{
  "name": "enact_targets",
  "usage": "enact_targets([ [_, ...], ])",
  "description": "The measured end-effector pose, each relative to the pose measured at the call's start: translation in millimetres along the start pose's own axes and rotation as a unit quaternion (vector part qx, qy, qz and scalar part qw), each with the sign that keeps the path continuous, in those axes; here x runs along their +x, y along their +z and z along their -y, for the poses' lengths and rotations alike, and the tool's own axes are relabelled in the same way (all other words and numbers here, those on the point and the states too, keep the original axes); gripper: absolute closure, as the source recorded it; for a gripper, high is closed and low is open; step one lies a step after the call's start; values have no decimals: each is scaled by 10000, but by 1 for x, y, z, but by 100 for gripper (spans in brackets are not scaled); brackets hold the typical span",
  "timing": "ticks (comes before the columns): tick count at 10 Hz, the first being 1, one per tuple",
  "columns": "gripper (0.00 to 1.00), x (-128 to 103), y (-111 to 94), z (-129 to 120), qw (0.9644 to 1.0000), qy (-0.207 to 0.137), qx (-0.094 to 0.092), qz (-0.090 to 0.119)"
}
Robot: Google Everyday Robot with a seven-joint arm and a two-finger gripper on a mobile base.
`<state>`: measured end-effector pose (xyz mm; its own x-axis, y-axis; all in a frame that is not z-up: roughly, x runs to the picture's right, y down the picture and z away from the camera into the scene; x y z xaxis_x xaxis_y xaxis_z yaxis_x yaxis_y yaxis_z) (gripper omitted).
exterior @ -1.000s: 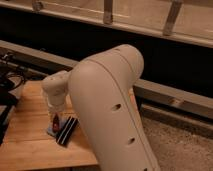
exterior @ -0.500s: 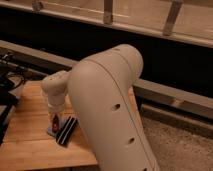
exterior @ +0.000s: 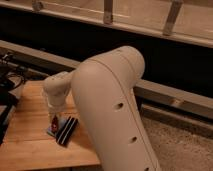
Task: Place the pepper on the white sponge
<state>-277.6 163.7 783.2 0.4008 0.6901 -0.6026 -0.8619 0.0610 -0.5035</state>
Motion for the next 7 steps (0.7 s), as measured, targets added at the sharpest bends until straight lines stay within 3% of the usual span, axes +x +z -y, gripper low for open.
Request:
enact_targets([
  [3, 99, 2, -2, -2, 9998, -76, -114, 106],
  [7, 69, 2, -7, -8, 9995, -164, -206, 164],
])
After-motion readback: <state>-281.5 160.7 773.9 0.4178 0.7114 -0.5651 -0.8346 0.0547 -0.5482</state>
